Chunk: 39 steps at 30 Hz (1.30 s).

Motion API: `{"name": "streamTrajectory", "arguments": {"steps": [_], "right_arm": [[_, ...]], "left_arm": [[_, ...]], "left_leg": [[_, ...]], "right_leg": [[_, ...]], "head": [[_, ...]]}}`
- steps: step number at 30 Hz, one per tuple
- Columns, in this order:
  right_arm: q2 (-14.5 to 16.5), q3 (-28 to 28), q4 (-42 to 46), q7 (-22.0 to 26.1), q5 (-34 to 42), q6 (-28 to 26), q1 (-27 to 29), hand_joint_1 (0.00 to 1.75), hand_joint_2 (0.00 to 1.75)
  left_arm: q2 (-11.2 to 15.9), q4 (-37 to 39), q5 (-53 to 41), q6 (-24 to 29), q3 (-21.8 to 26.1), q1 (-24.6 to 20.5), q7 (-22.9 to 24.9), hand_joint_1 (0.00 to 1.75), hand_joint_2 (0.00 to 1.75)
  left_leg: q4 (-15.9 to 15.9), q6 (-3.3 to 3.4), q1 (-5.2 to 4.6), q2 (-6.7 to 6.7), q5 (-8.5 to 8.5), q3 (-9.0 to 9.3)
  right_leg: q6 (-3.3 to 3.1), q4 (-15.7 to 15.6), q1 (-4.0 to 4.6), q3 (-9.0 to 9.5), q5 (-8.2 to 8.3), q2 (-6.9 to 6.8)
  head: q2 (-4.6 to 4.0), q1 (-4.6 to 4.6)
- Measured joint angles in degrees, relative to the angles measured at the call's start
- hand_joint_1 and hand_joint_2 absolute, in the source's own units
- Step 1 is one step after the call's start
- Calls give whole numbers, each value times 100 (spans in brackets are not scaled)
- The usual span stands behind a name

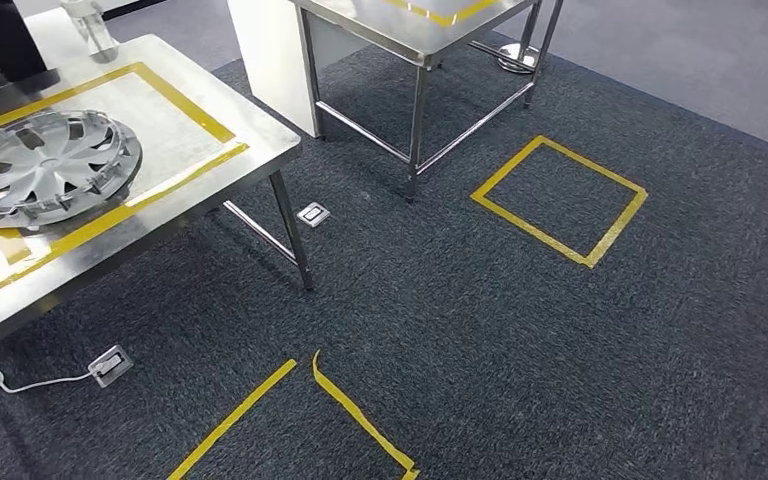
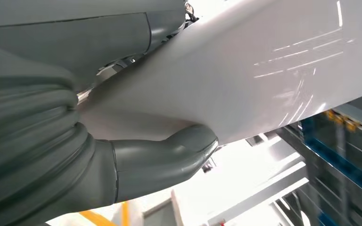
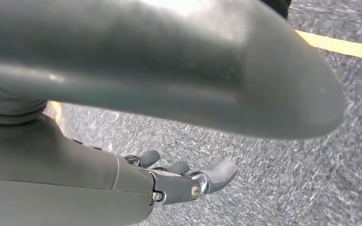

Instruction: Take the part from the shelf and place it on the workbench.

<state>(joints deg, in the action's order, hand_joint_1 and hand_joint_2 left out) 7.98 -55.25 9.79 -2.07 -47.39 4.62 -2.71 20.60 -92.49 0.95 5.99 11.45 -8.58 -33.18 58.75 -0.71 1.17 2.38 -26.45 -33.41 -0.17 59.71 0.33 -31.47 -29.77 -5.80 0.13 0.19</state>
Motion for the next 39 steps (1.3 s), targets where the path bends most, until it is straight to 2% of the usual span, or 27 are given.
{"name": "streamTrajectory", "arguments": {"steps": [2, 3, 4, 5, 6, 7, 8, 9, 10, 12, 14, 16, 18, 20, 21, 22, 23, 25, 27, 29, 30, 32, 33, 35, 36, 37, 39], "right_arm": [[0, -8, 0, -46, -2, -13, 7, 0, 0], [0, -15, 0, -61, 1, -22, 16, 0, 0], [0, -22, 0, -68, 5, -34, 27, 0, 0], [0, -29, 0, -68, 10, -45, 39, 0, 0], [0, -33, 0, -67, 14, -55, 48, 0, 0], [0, -36, 0, -67, 16, -62, 54, 0, 0], [0, -38, 0, -66, 16, -62, 56, 0, 0], [-8, -39, 0, -63, 14, -60, 58, 0, 0], [-14, -40, 0, -54, 14, -55, 57, 0, 0], [-25, -40, 0, -29, 13, -48, 51, 0, 0], [-19, -42, 0, 8, 8, -42, 41, 0, 0], [-13, -45, 0, 42, -10, -38, 41, 0, 0], [-11, -49, 0, 53, -31, -38, 49, 0, 0], [-10, -55, 0, 52, -37, -38, 52, 0, 0], [-9, -59, 0, 52, -37, -37, 51, 0, 0], [-7, -62, 0, 52, -37, -37, 48, 0, 0], [-3, -63, 0, 52, -37, -37, 44, 0, 0], [0, -66, 0, 51, -37, -38, 38, 0, 0], [-2, -70, 0, 29, -40, -38, 33, 0, 0], [-2, -74, 0, -30, -47, -38, 19, 0, 0], [-2, -75, 0, -55, -51, -38, 10, 0, 0], [1, -83, 0, -67, -50, -42, 3, 0, 0], [2, -89, 0, -66, -49, -45, 6, 0, 0], [4, -106, 0, -66, -52, -55, 24, 0, 0], [4, -115, 0, -66, -55, -61, 35, 0, 0], [4, -123, 0, -61, -58, -66, 44, 0, 0], [3, -130, 0, -50, -63, -70, 51, 0, 0]], "left_arm": [[-1, 174, 103, -47, -2, -80, -57, 175, 175], [-3, 269, 149, -73, -3, -119, -81, 175, 175], [-5, 361, 188, -88, -4, -141, -107, 175, 175], [-5, 447, 223, -98, -4, -152, -133, 175, 175], [-4, 521, 249, -106, -4, -158, -157, 175, 175], [-3, 583, 270, -112, -3, -169, -178, 175, 175], [-3, 632, 278, -116, -3, -187, -193, 175, 175], [-4, 677, 282, -117, -2, -214, -205, 175, 175], [-8, 719, 282, -117, -2, -245, -218, 175, 175], [-17, 793, 276, -108, -2, -286, -245, 175, 175], [-19, 839, 269, -67, -1, -290, -290, 175, 175], [-18, 862, 275, -1, 6, -307, -346, 175, 175], [-42, 879, 272, 53, 11, -335, -374, 175, 175], [-92, 897, 243, 98, 11, -339, -377, 175, 175], [-116, 904, 227, 118, 11, -336, -374, 175, 175], [-135, 906, 218, 134, 11, -335, -373, 175, 175], [-147, 904, 212, 145, 11, -336, -372, 175, 175], [-164, 893, 200, 157, 11, -343, -372, 175, 175], [-186, 875, 187, 163, 11, -344, -369, 175, 175], [-201, 864, 167, 166, 14, -335, -356, 175, 175], [-204, 863, 157, 166, 15, -338, -350, 175, 175], [-214, 864, 146, 163, 17, -351, -345, 175, 175], [-223, 864, 147, 161, 18, -353, -346, 175, 175], [-246, 865, 159, 158, 18, -337, -349, 175, 175], [-254, 865, 164, 158, 19, -320, -349, 175, 175], [-260, 863, 167, 163, 22, -296, -349, 175, 175], [-264, 848, 158, 188, 40, -246, -345, 175, 175]], "left_leg": [[-10, 57, 21, -136, 34, -29], [-9, 75, 22, -210, 46, -50], [-4, 84, 18, -290, 54, -68], [1, 87, 14, -373, 59, -80], [8, 87, 10, -457, 63, -87], [15, 83, 8, -542, 67, -89], [19, 76, 9, -621, 71, -89], [23, 58, 8, -695, 77, -96], [23, 28, 10, -772, 86, -109], [9, -54, 33, -900, 113, -142], [-20, -136, 59, -985, 145, -166], [152, -189, 37, -729, 28, -267], [755, -229, 19, -372, -314, -545], [1397, -272, 30, -288, -571, -823], [1478, -288, 34, -272, -557, -840], [1326, -301, 37, -246, -442, -737], [980, -310, 39, -179, -268, -530], [280, -259, 16, 21, -50, -142], [52, -143, -11, 79, -25, -31], [60, -43, -10, -51, 8, -57], [56, -5, 0, -110, 21, -70], [43, 60, 26, -211, 56, -93], [43, 79, 29, -264, 68, -115], [47, 98, 23, -391, 92, -160], [49, 96, 20, -467, 103, -176], [50, 88, 18, -543, 114, -184], [51, 59, 21, -688, 133, -187]], "right_leg": [[62, 531, -31, -250, -310, 384], [73, 927, -34, -452, -500, 497], [75, 1295, -35, -647, -634, 539], [69, 1520, -35, -776, -669, 551], [54, 1530, -34, -802, -589, 561], [29, 1309, -33, -714, -404, 590], [-7, 919, -29, -541, -171, 666], [-46, 505, -29, -357, 10, 816], [-74, 174, -24, -212, 138, 929], [-103, -91, 1, -106, 188, 1025], [-135, -139, 5, -90, 224, 882], [-195, -220, -21, -55, 270, 735], [-239, -252, -23, -40, 283, 582], [-251, -237, -17, -48, 271, 425], [-247, -226, -18, -51, 262, 345], [-237, -210, -22, -52, 249, 268], [-218, -188, -26, -50, 230, 196], [-163, -129, -15, -49, 182, 74], [-100, -93, 9, -45, 152, -20], [-37, -87, 11, -32, 138, -96], [3, -54, -1, -34, 104, -16], [76, 260, -29, -160, -123, 303], [96, 596, -37, -313, -316, 463], [103, 1337, -40, -671, -636, 548], [94, 1527, -40, -765, -662, 554], [76, 1472, -40, -740, -564, 565], [17, 774, -40, -400, -166, 692]], "head": [[0, 19], [0, 26], [0, 34], [0, 37], [0, 37], [0, 37], [0, 38], [0, 34], [0, 37], [0, 47], [0, 59], [0, 26], [0, -11], [0, -16], [0, -17], [0, -16], [0, -16], [0, -16], [0, -12], [0, -9], [0, -8], [0, 9], [0, 20], [0, 33], [0, 33], [0, 33], [0, 34]]}}
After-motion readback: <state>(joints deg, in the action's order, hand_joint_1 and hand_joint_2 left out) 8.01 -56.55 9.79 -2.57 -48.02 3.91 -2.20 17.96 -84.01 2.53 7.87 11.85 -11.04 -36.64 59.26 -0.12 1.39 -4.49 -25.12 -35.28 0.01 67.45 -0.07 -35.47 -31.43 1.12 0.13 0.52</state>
